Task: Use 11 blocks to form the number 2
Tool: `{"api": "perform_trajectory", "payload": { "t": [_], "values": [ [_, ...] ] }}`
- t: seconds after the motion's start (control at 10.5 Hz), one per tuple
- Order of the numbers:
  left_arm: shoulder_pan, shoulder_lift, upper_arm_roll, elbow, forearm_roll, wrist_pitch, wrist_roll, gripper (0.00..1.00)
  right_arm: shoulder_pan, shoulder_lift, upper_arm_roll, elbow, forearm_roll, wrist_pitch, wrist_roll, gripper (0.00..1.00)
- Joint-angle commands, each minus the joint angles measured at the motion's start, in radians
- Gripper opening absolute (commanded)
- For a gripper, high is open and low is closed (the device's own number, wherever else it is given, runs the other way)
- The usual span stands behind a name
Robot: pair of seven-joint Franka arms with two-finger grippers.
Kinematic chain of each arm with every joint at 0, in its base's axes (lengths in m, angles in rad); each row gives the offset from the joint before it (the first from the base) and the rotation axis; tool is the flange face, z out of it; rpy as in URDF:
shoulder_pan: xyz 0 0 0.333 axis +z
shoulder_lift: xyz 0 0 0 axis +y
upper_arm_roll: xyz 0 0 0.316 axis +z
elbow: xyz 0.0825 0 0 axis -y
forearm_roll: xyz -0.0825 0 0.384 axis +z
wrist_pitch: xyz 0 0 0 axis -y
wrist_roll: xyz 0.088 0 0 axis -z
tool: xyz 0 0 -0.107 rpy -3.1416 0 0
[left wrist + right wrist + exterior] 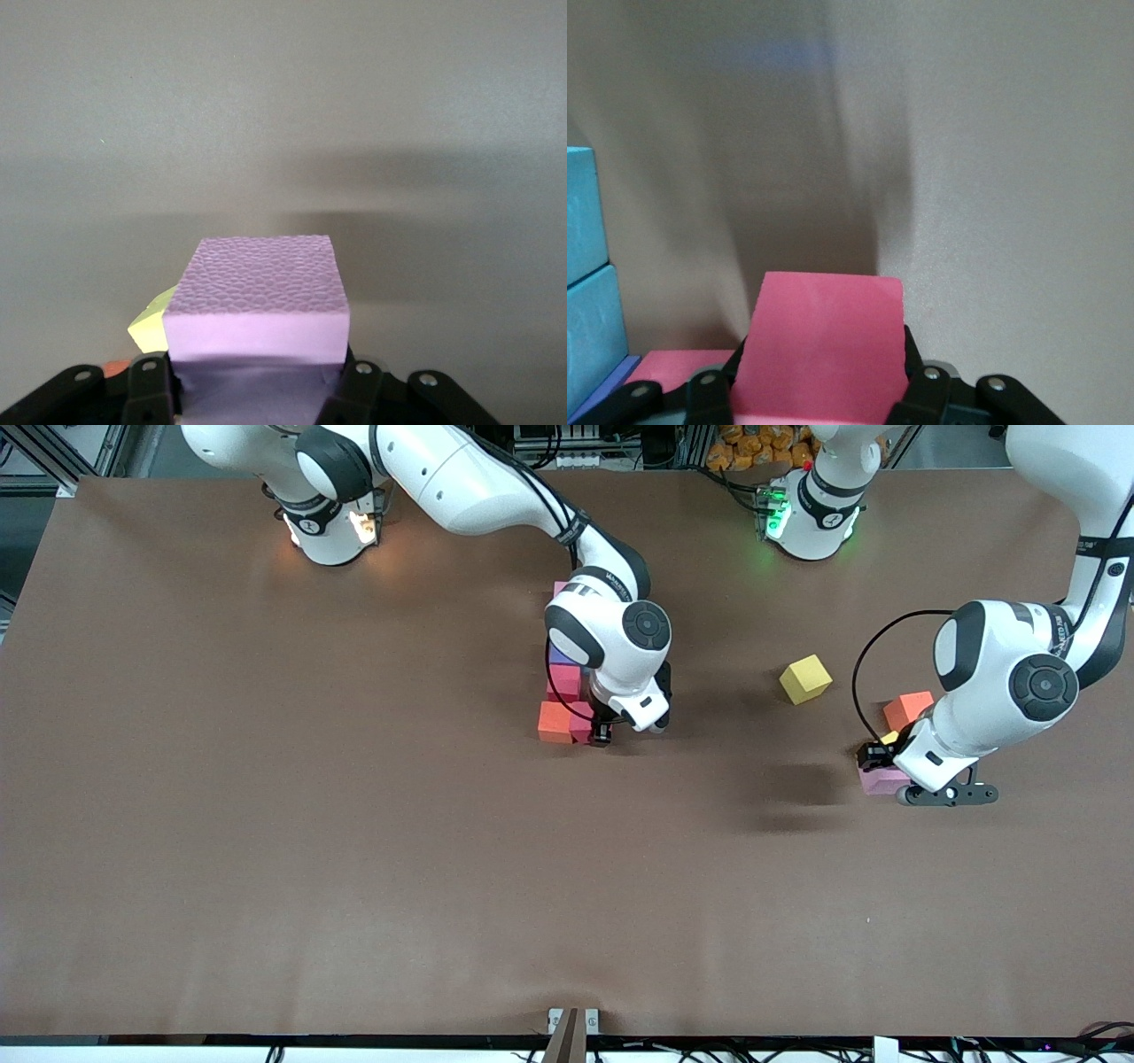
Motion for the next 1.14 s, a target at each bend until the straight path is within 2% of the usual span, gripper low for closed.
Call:
{"api": "perform_trajectory", "payload": {
  "t": [0.0, 0.09, 0.19, 0.28, 0.38, 1.04],
  "values": [
    [0.01, 0.021, -0.004, 0.025, -0.018, -0.018, -0.004, 0.32, 0.011, 0.026, -0.008, 0.031, -0.033, -0.015, 0.028, 0.0],
    [0.018, 0.021, -0.001, 0.025, -0.018, -0.02, 0.003, 0.33, 0.011, 0.026, -0.008, 0.029, -0.034, -0.014, 0.034, 0.0],
    [0.026, 0.022, -0.001, 0.027, -0.018, -0.02, 0.003, 0.32, 0.011, 0.028, -0.008, 0.029, -0.039, -0.011, 0.035, 0.09],
    [0.026, 0.024, -0.001, 0.025, -0.018, -0.02, 0.003, 0.32, 0.006, 0.029, -0.007, 0.026, -0.039, -0.005, 0.038, 0.69],
    [0.029, 0.027, 0.001, 0.025, -0.018, -0.02, 0.003, 0.32, -0.002, 0.036, -0.007, 0.025, -0.037, 0.009, 0.034, 1.0],
    [0.058, 0.044, 0.003, 0.035, -0.018, -0.02, 0.025, 0.32, 0.0, -0.004, 0.001, 0.026, -0.019, 0.004, 0.029, 1.0]
  ]
}}
